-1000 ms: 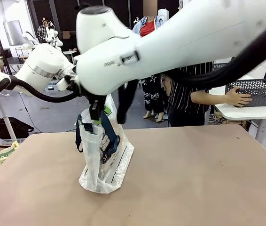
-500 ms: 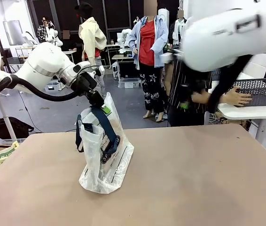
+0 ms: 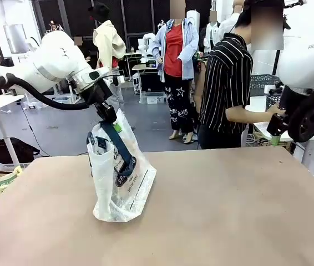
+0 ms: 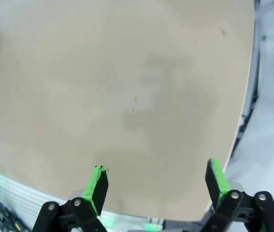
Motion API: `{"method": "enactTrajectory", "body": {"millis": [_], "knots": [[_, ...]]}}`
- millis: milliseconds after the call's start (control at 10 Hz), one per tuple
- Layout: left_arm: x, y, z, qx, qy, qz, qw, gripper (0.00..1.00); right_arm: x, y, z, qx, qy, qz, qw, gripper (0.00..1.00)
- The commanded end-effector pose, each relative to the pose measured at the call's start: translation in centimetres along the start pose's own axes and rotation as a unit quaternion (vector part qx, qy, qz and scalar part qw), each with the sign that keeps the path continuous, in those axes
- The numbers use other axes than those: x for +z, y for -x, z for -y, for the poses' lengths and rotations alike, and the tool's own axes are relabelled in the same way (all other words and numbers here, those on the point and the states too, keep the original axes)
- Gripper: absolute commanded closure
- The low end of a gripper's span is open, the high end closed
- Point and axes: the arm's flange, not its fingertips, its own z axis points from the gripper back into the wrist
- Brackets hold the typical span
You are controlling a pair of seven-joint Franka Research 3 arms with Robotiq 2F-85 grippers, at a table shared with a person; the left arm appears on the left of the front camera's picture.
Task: Transfer purchased items from the store into the shopping bag.
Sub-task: Move the Reusable shopping bag to the right side of the table.
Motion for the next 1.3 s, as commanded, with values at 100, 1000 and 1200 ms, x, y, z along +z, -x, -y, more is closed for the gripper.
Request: {"method": "enactTrajectory", "body": {"millis": [100,1000,1200], "knots": [[0.6,1.1,0.7,0.001,-0.036,-0.040,0.999,1.00,0.0,0.0,0.0,0.000,0.000,0.000,1.000,0.00],[16.5,14.1,-0.4,0.204,-0.081,-0.117,0.969,1.00,0.0,0.0,0.0,0.000,0.000,0.000,1.000,0.00],[18.8,17.9,-2.8,0.220,-0.082,-0.090,0.968,1.00,0.0,0.0,0.0,0.000,0.000,0.000,1.000,0.00]]}}
